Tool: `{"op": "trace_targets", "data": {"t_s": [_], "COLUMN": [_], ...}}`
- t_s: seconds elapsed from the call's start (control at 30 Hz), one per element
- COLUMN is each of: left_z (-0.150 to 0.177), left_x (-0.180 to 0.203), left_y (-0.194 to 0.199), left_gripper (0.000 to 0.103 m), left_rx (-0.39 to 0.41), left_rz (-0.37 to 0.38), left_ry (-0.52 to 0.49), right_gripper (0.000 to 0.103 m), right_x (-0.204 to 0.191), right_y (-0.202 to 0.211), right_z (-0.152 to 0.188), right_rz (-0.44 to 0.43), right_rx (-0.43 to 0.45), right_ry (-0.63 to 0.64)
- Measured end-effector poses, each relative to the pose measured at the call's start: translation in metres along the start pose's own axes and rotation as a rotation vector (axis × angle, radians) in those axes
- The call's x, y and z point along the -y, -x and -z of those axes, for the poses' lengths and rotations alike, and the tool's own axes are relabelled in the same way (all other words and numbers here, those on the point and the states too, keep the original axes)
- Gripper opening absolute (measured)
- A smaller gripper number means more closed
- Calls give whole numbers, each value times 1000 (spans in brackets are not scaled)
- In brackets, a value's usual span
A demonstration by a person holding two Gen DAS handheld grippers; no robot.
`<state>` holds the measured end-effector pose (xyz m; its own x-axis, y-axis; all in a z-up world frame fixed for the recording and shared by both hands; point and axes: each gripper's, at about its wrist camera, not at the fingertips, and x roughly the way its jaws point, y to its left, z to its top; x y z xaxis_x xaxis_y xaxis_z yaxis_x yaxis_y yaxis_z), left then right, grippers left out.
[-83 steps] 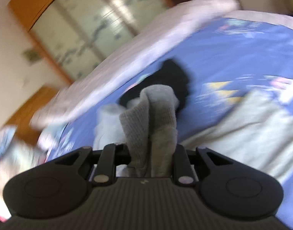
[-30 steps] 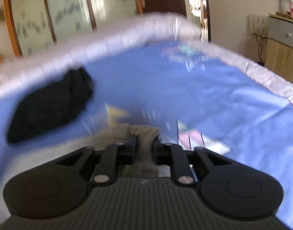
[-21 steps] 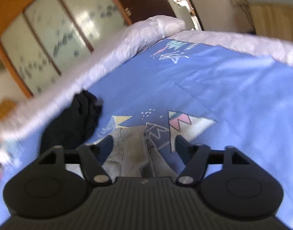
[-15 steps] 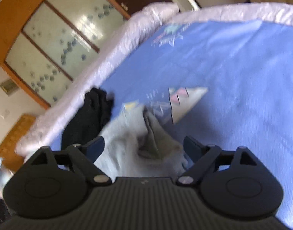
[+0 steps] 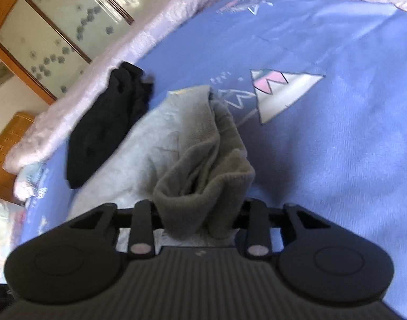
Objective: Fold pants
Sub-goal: 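Fold the held pants end over the bundle with both grippers, then open both grippers and release the folded grey pants onto the bed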
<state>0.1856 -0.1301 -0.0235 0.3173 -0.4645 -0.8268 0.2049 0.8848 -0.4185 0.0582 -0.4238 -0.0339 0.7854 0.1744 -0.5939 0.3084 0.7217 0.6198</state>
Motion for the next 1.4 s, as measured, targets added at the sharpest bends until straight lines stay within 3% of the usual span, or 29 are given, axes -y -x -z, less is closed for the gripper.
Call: {"op": "trace_targets", "data": {"t_s": [0.13, 0.3, 0.43, 0.5, 0.57, 0.73, 1.2, 1.4], "left_z": [-5, 21, 59, 69, 74, 75, 94, 103], "left_x": [-19, -54, -79, -85, -88, -78, -65, -60], "left_y": [51, 92, 77, 60, 49, 48, 70, 86], "left_gripper": [21, 21, 24, 38, 42, 44, 53, 58], "left_rx": [71, 61, -38, -74, -72, -44, 2, 44], "left_rz": [28, 26, -9, -56, -80, -131, -194, -222], "left_ry": [20, 43, 80, 98, 102, 64, -15, -56], "right_gripper": [34, 34, 37, 50, 53, 64, 65, 65], "right_x": [-15, -34, -32, -23, -12, -28, -58, -78], "right_y": [23, 36, 38, 31, 23, 23, 59, 68], "right_z": [7, 51, 93, 101, 99, 96, 118, 131], "right_rz": [-101, -140, -69, -45, -33, 29, 137, 133], "right_rx": [1, -103, -169, -183, -194, -164, -45, 3], "right_ry": [-37, -16, 32, -7, -80, 15, 287, 385]}}
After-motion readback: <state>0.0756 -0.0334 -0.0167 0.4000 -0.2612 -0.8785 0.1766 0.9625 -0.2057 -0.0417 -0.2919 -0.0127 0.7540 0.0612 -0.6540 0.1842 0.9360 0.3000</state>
